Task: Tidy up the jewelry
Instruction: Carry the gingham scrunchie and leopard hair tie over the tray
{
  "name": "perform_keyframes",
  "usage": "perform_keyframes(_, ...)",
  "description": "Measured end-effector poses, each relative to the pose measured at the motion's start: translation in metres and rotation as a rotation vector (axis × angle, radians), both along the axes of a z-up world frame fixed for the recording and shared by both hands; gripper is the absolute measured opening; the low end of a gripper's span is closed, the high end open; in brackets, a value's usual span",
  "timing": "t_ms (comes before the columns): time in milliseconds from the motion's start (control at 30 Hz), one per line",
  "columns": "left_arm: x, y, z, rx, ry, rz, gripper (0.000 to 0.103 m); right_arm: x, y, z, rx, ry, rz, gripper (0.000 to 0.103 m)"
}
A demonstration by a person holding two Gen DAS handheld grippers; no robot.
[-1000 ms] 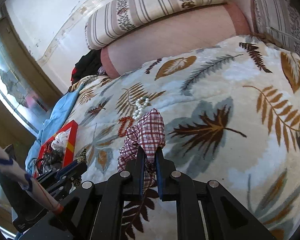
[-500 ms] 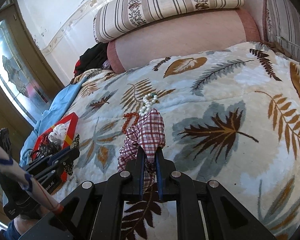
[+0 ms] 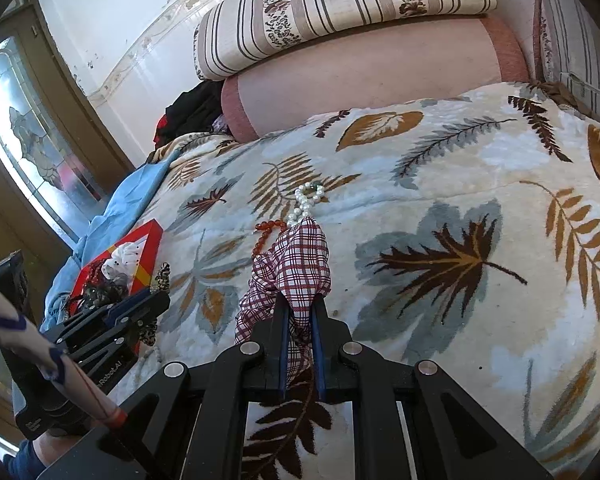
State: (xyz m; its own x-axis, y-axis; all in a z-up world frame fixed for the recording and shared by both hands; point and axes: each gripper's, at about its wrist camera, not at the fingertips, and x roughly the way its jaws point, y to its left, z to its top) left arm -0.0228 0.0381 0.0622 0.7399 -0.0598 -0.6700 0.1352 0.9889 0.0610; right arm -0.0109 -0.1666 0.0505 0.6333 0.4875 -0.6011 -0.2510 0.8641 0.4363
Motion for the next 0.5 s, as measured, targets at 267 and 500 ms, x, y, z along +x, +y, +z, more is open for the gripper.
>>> perform_keyframes(267, 0.000, 0.003, 0.001, 0.004, -0.006, 0.006, 0.016, 0.000, 0.005, 0.000, -0.003, -0.004, 0.014, 0.011)
perform_keyframes(500, -0.003, 0.011, 0.004, 0.005, -0.018, 0.015, 0.016, -0.001, 0.008, 0.001, -0.009, -0.014, 0.014, 0.011)
